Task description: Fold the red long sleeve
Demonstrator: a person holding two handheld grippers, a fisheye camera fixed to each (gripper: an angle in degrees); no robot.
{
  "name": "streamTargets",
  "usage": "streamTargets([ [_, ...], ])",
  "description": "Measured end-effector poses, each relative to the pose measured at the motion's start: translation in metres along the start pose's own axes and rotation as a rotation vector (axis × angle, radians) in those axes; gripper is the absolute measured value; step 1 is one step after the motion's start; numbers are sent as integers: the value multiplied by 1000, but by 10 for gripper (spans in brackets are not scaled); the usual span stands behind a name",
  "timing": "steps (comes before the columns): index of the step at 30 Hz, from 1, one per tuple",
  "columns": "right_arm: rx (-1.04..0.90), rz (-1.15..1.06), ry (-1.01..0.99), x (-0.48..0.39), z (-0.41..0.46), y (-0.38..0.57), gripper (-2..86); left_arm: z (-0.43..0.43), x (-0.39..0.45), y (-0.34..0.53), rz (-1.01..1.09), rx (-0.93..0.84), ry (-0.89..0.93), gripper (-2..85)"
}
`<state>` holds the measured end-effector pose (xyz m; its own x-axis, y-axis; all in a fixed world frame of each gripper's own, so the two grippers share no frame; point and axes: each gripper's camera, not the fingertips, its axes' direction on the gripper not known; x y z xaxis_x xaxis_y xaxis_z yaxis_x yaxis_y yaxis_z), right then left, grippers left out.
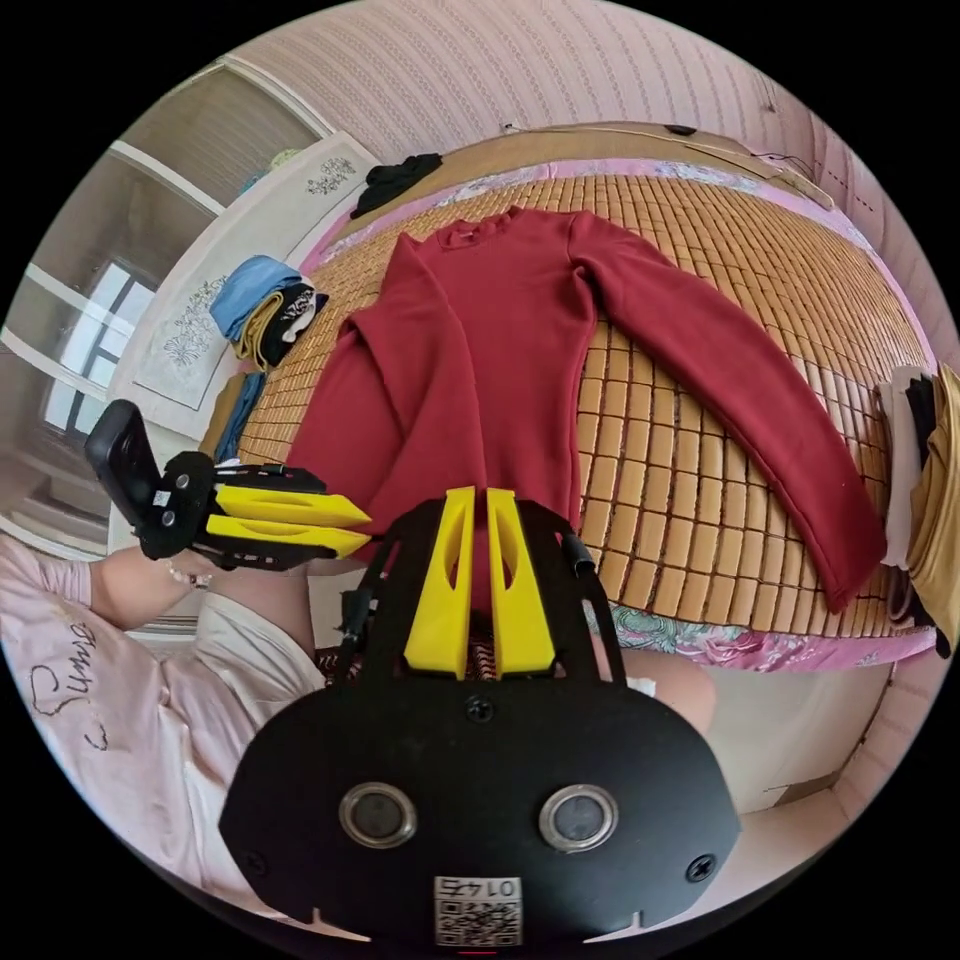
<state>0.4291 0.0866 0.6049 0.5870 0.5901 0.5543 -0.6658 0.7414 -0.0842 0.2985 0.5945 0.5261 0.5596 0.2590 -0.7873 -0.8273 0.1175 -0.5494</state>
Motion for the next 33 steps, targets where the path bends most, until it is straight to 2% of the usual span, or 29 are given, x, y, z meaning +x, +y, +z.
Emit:
streamTargets([
  [4, -20, -15, -8, -1, -12, 8, 9, -9, 0, -6, 12, 0, 69, 35],
  [8, -126, 24, 82, 15, 17, 12, 21, 45, -10, -2, -11, -206, 154, 54],
  [11, -104, 8, 119, 13, 12, 20, 45, 50, -10, 4, -16, -202, 145, 53],
  [13, -61, 14, 134, 14, 1, 27, 77, 44, -8, 4, 2, -181, 143, 52],
  [16, 172, 111, 375, 33, -42, 45, 123, 38, -7, 0, 44, -183, 131, 52],
  [18, 421, 297, 566, 68, -83, 66, 133, 28, -5, -7, 118, -143, 165, 57],
  [20, 524, 431, 611, 101, -104, 81, 145, 20, -5, -17, 154, -105, 189, 59],
  [22, 542, 587, 610, 136, -115, 93, 157, 12, -4, -29, 177, -71, 182, 59],
  [24, 595, 863, 616, 172, -118, 116, 158, 4, -2, -45, 226, 12, 141, 57],
  [26, 648, 951, 563, 186, -115, 131, 161, 3, 1, -58, 268, 72, 131, 56],
  [28, 652, 949, 515, 193, -110, 137, 166, 8, 2, -74, 284, 88, 139, 57],
  [30, 620, 881, 564, 194, -104, 141, 166, 22, 5, -100, 283, 56, 127, 64],
  [33, 631, 912, 542, 201, -107, 153, 147, 46, 13, -128, 302, 35, 117, 80],
])
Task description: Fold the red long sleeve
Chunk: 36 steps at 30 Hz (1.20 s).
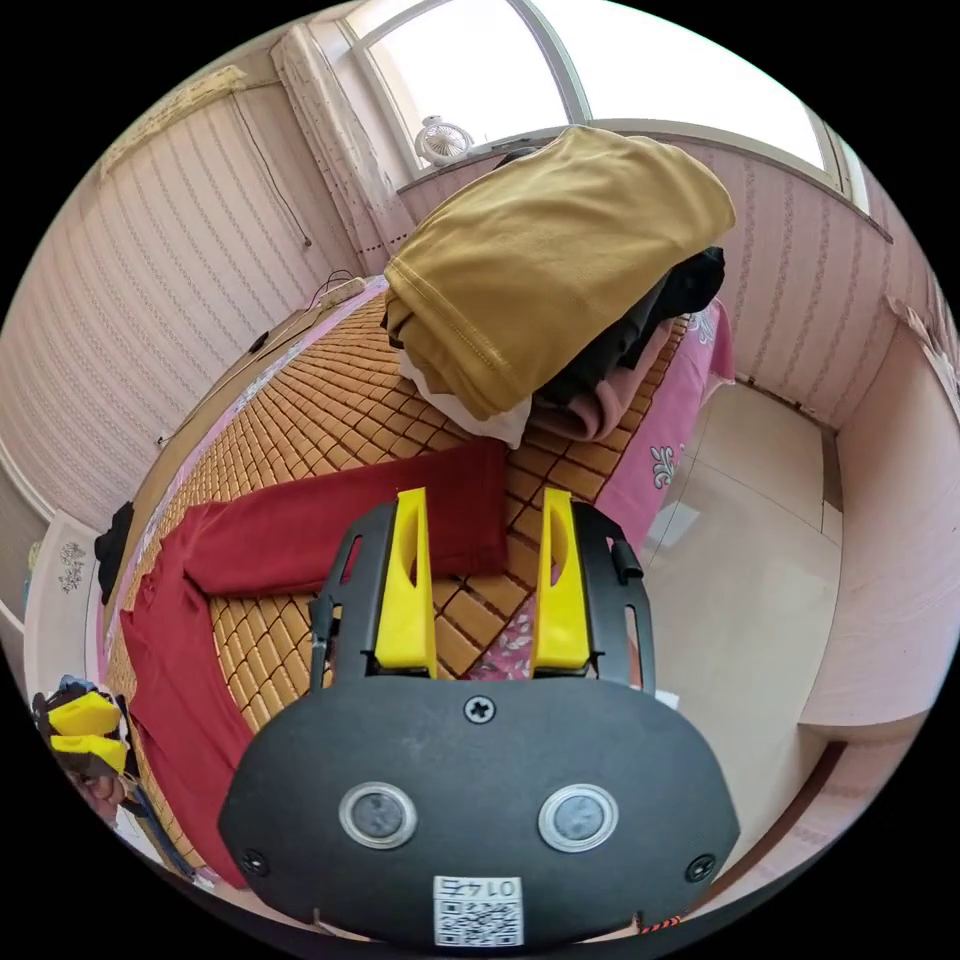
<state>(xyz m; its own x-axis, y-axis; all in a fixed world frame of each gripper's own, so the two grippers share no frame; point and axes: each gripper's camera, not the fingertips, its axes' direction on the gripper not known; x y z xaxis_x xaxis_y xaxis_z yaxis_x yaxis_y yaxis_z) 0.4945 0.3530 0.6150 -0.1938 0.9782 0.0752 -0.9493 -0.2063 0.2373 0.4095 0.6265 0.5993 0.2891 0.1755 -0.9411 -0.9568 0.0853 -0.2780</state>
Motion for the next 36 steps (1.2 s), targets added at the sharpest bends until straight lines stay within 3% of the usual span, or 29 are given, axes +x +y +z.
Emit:
streamTargets([
  [4, -68, -44, -55, 4, 11, 0, 109, 45, -1, -33, 4, -53, -23, 95],
  [10, -63, -69, 38, 9, 8, 2, 48, 115, 25, -79, 133, -143, -175, 104],
  [14, -6, -52, -164, 32, -8, 9, 20, 153, 40, -97, 263, -270, -209, 91],
  [17, -14, -32, -198, 43, -9, 13, 14, 170, 37, -99, 207, -343, -274, 52],
  [20, -5, -25, -242, 44, -11, 21, 13, 165, 26, -102, 55, -354, -228, 27],
  [25, 95, -106, -329, 21, -44, 35, 13, 128, 16, -85, -65, -244, -193, 11],
  [31, 239, -256, -628, -48, -111, 44, 11, 24, 5, -47, -150, 31, -238, 5],
  [36, 361, -598, -854, -154, -185, 64, 11, -100, 5, 1, -211, 278, -380, 7],
])
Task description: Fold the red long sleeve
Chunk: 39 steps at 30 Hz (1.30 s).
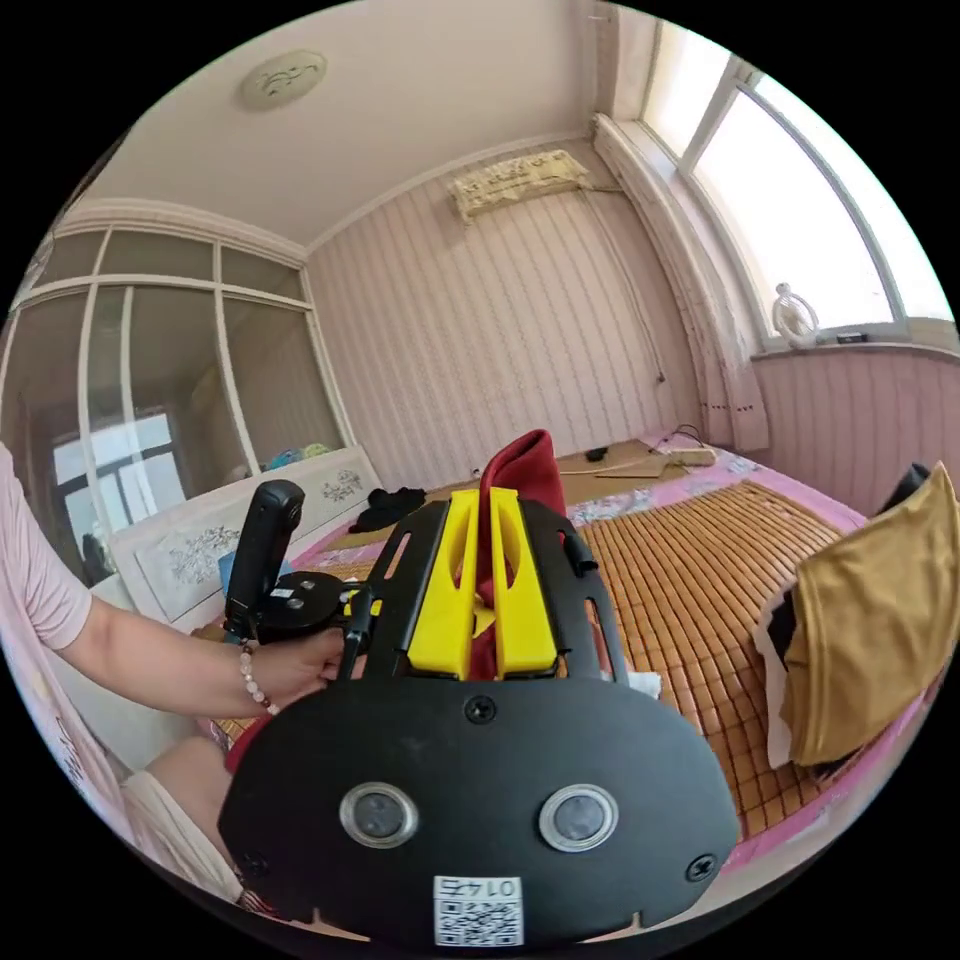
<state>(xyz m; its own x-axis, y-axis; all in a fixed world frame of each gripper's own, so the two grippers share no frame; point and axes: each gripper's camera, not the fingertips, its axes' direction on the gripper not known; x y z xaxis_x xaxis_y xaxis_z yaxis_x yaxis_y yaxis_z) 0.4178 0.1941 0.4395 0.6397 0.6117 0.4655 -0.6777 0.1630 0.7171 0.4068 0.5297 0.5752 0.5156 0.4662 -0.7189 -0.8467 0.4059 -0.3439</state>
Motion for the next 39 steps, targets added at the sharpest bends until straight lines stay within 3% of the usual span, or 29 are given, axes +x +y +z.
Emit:
streamTargets([
  [4, -54, -279, -231, -96, 31, -18, 12, -84, -34, 49, -137, 112, -67, 17],
  [6, -187, -522, -425, -165, 52, 2, 14, -121, -55, 100, -267, 56, -42, 25],
  [9, -439, -668, -588, -223, 83, 66, 20, -144, -68, 185, -442, -79, -17, 25],
  [14, -857, -594, -633, -254, 129, 171, 51, -164, -63, 281, -577, -310, -71, 20],
  [17, -1002, -518, -532, -257, 149, 206, 58, -178, -73, 299, -644, -294, -89, 28],
  [21, -996, -495, -398, -274, 176, 216, 71, -179, -103, 293, -689, -236, -134, 59],
  [25, -1012, -541, -382, -309, 210, 227, 102, -159, -126, 292, -691, -314, -196, 78],
  [27, -1095, -591, -314, -330, 241, 251, 112, -142, -135, 297, -695, -430, -192, 81],
  [29, -1194, -663, -261, -340, 264, 275, 105, -144, -135, 298, -659, -408, -219, 69],
  [33, -1178, -637, -264, -333, 284, 264, 14, -156, -139, 293, -571, -418, -187, 21],
  [39, -1016, -668, -337, -335, 271, 215, 2, -218, -141, 282, -563, -250, -236, 6],
])
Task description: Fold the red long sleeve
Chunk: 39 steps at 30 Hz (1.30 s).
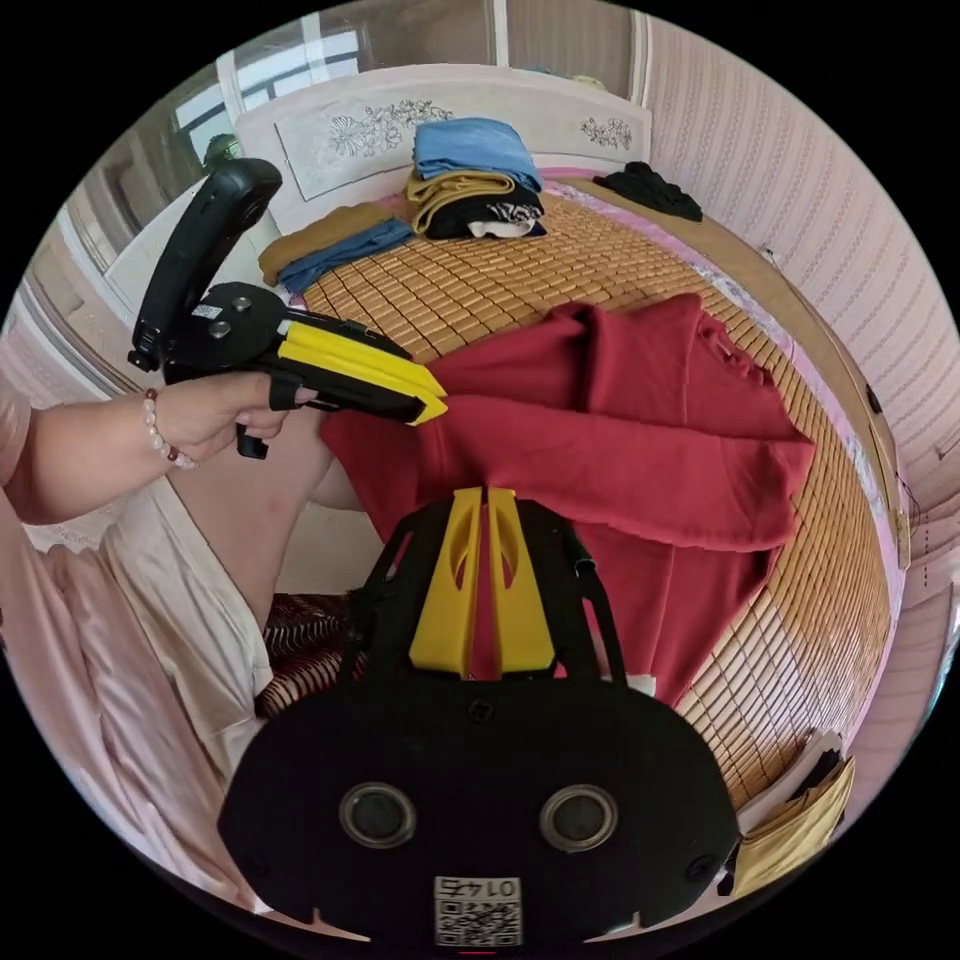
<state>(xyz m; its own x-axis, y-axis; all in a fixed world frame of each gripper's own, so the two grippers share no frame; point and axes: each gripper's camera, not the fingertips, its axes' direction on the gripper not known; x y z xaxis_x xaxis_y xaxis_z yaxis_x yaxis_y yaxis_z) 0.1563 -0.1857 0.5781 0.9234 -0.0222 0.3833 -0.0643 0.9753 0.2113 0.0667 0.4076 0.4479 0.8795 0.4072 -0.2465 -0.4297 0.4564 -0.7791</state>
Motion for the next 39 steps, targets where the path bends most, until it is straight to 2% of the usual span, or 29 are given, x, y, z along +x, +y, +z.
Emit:
streamTargets([
  [4, 29, -34, -59, 6, -3, -5, 5, -22, -20, 9, -55, 51, -18, 23],
  [8, -59, 52, -65, 39, 28, -3, 61, -2, -51, 10, -151, -88, 43, 34],
  [11, -55, 82, -126, 71, 20, 6, 80, -20, -69, 5, -165, -27, 5, 34],
  [13, -32, 99, -90, 97, 10, 13, 82, -28, -84, -3, -162, -1, -19, 37],
  [19, 40, 241, 94, 228, -13, 12, 89, -29, -133, -78, -116, 65, 21, 46],
  [24, 61, 381, 197, 366, -9, -16, 117, 3, -157, -178, 3, 92, 12, 74],
  [30, 48, 528, 194, 485, 18, -51, 168, 68, -200, -259, -143, 25, 134, 108],
  [34, 58, 603, 104, 548, 35, -47, 149, 96, -218, -290, -173, -16, 99, 129],
  [35, 27, 613, 69, 567, 42, -44, 114, 103, -223, -299, -185, -21, 103, 128],
  [37, -30, 632, 39, 591, 47, -40, 66, 110, -231, -310, -216, -35, 136, 106],
  [39, 9, 682, -10, 619, 37, -29, 44, 120, -240, -322, -221, -99, 168, 71],
])
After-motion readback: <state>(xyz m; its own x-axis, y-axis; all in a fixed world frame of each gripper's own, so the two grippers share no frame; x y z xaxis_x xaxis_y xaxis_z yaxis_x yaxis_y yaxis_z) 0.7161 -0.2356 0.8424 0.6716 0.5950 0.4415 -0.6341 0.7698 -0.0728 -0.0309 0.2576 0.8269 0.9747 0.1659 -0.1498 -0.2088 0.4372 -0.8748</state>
